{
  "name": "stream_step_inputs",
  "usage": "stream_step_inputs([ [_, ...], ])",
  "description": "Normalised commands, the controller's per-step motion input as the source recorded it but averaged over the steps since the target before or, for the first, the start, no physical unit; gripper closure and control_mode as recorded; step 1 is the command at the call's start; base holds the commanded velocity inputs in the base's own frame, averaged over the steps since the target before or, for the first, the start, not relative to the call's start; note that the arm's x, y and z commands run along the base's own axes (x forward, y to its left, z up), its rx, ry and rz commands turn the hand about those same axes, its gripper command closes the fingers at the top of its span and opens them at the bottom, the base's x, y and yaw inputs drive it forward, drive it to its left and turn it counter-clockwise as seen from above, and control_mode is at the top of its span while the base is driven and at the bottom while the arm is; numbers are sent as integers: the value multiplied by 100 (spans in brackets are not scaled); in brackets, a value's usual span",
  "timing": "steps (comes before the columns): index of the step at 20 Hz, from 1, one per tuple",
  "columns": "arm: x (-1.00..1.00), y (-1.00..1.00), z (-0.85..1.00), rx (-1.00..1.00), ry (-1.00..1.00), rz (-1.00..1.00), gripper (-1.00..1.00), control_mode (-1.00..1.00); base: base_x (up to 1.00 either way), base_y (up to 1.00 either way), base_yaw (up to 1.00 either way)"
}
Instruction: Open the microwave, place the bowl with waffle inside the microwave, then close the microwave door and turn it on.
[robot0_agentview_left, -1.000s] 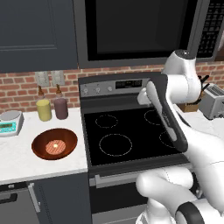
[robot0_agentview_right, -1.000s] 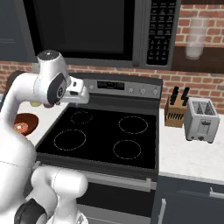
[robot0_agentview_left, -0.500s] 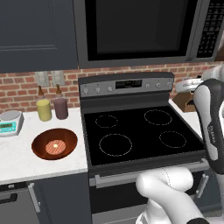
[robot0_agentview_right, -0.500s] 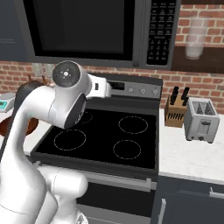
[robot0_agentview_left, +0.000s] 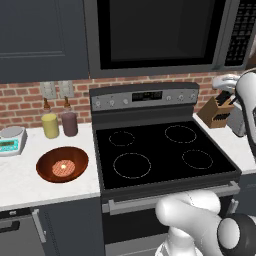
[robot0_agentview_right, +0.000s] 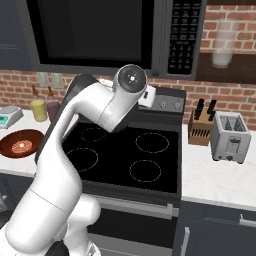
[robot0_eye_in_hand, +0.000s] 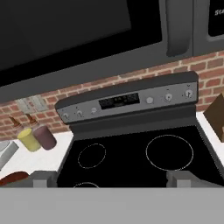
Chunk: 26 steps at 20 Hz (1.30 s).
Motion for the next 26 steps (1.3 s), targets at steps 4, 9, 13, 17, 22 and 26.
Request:
stream_step_inputs([
  [4, 14, -4, 9, 0, -4, 0, -100, -100, 0, 0, 0],
  [9, 16, -24, 25, 0, -2, 0, -100, -100, 0, 0, 0],
  [13, 24, -31, 31, 0, -6, -3, -100, -100, 0, 0, 0],
  [17, 46, -15, 31, 0, -10, -7, -100, -100, 0, 0, 0],
  [22, 39, -18, 28, 0, -9, -6, -100, -100, 0, 0, 0],
  [26, 35, -19, 16, 0, -7, -6, -100, -100, 0, 0, 0],
])
